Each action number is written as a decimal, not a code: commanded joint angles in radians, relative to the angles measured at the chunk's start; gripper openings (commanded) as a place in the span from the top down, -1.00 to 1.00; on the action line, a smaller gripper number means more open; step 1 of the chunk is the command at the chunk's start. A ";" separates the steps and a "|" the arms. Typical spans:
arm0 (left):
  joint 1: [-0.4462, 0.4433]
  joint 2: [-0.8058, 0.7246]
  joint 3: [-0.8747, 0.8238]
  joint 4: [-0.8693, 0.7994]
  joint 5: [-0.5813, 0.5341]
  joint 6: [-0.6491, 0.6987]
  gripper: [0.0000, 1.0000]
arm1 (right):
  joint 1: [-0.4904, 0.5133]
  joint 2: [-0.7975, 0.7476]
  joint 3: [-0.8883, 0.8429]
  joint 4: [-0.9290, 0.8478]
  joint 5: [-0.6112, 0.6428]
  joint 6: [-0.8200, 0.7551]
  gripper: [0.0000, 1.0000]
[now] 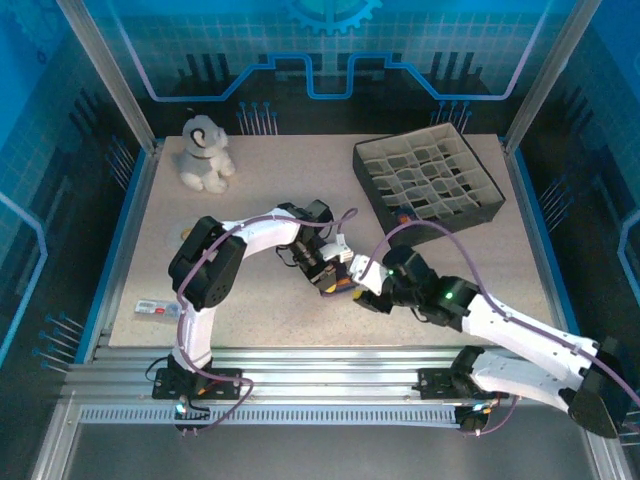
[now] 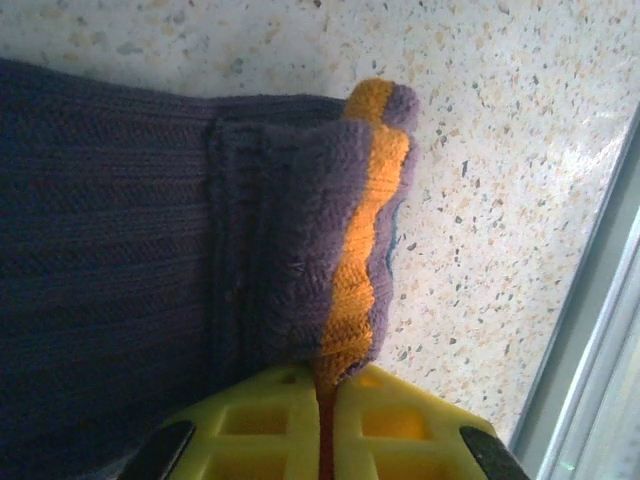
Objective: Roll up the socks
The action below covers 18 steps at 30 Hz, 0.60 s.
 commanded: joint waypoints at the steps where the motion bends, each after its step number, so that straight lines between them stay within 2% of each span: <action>1: 0.019 0.054 0.008 -0.087 0.024 -0.038 1.00 | 0.058 0.059 -0.072 0.166 0.151 -0.286 -0.02; 9: 0.056 0.085 0.029 -0.116 0.099 -0.046 1.00 | 0.065 0.297 -0.091 0.434 0.198 -0.454 -0.09; 18: 0.088 0.127 0.052 -0.144 0.170 -0.058 1.00 | 0.013 0.492 -0.025 0.512 0.141 -0.523 -0.09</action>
